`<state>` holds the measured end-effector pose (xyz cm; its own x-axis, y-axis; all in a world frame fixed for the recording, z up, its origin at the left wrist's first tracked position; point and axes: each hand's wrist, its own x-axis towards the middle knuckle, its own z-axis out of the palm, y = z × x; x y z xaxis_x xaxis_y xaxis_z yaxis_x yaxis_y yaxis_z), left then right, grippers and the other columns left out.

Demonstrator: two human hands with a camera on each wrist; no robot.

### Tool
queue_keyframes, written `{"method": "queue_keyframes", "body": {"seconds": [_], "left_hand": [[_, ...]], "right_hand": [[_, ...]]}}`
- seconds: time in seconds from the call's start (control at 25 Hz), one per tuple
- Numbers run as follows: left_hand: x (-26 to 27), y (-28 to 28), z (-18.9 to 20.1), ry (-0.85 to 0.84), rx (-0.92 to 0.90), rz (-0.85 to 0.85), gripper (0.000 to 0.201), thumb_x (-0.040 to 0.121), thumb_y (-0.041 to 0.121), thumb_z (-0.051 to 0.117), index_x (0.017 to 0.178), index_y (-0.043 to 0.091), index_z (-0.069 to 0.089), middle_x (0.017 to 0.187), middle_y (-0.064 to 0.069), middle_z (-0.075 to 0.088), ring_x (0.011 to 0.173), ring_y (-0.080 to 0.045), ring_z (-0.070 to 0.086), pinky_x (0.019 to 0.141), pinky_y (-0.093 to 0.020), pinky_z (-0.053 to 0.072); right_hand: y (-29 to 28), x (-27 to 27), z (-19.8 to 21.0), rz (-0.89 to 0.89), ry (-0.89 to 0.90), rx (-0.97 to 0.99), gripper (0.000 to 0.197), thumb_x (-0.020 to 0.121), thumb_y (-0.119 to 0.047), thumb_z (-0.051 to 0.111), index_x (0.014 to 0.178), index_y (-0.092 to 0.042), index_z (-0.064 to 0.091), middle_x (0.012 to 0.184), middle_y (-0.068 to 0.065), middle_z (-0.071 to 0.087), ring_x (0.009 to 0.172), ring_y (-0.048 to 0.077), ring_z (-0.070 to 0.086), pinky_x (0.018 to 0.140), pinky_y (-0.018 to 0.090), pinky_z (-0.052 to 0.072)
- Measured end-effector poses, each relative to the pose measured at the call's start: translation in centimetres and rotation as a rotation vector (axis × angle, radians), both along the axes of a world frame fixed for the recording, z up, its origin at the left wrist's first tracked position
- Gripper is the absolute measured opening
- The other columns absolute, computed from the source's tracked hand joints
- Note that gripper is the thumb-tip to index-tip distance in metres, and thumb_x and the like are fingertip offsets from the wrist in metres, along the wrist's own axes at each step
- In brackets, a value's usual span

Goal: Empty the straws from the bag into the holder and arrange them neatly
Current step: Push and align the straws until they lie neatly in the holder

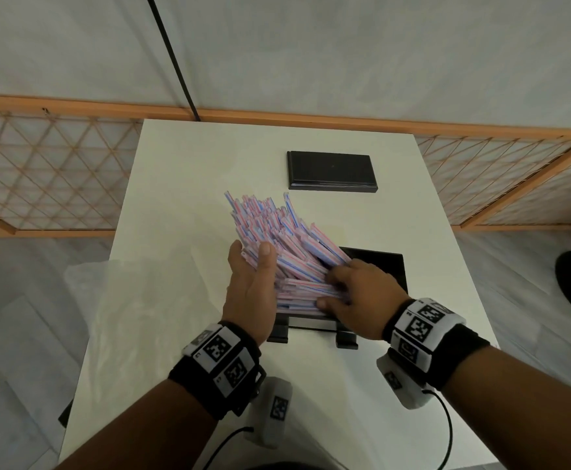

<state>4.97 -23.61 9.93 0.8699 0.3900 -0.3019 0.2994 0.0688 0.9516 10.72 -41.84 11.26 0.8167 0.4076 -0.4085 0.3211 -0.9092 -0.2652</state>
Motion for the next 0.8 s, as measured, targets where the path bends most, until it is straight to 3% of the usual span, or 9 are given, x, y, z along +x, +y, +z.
{"method": "queue_keyframes", "body": {"seconds": [0.16,0.32,0.4,0.48,0.56,0.64,0.8], "left_hand": [[0.0,-0.3,0.2,-0.003,0.044,0.018,0.115,0.068,0.093,0.032,0.156,0.019,0.022,0.142,0.002,0.057,0.131,-0.02,0.053,0.116,-0.044,0.038],[0.3,-0.6,0.4,-0.012,0.099,0.027,0.09,0.075,0.082,0.047,0.143,0.025,0.036,0.123,0.02,0.062,0.118,-0.012,0.062,0.109,-0.041,0.045],[0.3,-0.6,0.7,-0.016,0.115,0.026,0.082,0.082,0.075,0.057,0.142,0.022,0.038,0.117,0.025,0.061,0.109,0.001,0.062,0.103,-0.03,0.048],[0.2,-0.4,0.7,-0.011,0.122,0.029,0.066,0.091,0.058,0.059,0.14,0.017,0.04,0.112,0.025,0.059,0.098,0.016,0.057,0.086,-0.01,0.047],[0.2,-0.3,0.7,-0.003,0.105,0.04,0.057,0.094,0.05,0.058,0.136,0.016,0.041,0.108,0.023,0.061,0.09,0.017,0.058,0.072,-0.002,0.045],[0.5,-0.3,0.6,-0.005,0.082,0.071,0.058,0.094,0.051,0.058,0.137,0.014,0.042,0.108,0.021,0.062,0.093,0.012,0.06,0.076,-0.008,0.046],[0.9,-0.4,0.2,-0.005,0.04,0.11,0.06,0.094,0.056,0.058,0.137,0.017,0.045,0.11,0.021,0.063,0.101,0.006,0.06,0.097,-0.03,0.048]], "right_hand": [[1.0,-0.7,-0.8,0.011,-0.028,0.002,0.035,0.092,-0.048,0.055,0.112,-0.02,0.049,0.122,0.005,0.048,0.113,0.031,0.047,0.096,0.044,0.041],[2.2,-0.6,-0.4,0.054,-0.059,0.226,0.032,0.089,-0.037,0.065,0.106,-0.013,0.051,0.112,0.01,0.053,0.104,0.03,0.049,0.092,0.04,0.043],[2.0,-0.5,0.4,0.034,-0.053,0.34,0.038,0.079,-0.039,0.077,0.095,-0.017,0.051,0.099,0.002,0.051,0.091,0.019,0.047,0.081,0.031,0.043],[0.8,-0.2,1.2,-0.014,-0.096,0.361,0.046,0.068,-0.048,0.083,0.087,-0.024,0.049,0.088,-0.008,0.05,0.079,0.009,0.045,0.068,0.019,0.037],[-0.7,0.0,1.5,-0.069,-0.064,0.327,0.042,0.07,-0.051,0.081,0.079,-0.024,0.051,0.076,-0.011,0.053,0.067,0.006,0.047,0.063,0.02,0.038],[-1.7,-0.4,1.3,-0.021,0.039,0.253,0.036,0.077,-0.053,0.074,0.081,-0.02,0.061,0.072,-0.008,0.061,0.066,0.01,0.055,0.067,0.027,0.047],[-1.4,-1.0,0.2,0.159,0.066,0.257,0.039,0.08,-0.053,0.068,0.105,-0.024,0.072,0.096,-0.004,0.072,0.089,0.016,0.065,0.083,0.029,0.051]]}}
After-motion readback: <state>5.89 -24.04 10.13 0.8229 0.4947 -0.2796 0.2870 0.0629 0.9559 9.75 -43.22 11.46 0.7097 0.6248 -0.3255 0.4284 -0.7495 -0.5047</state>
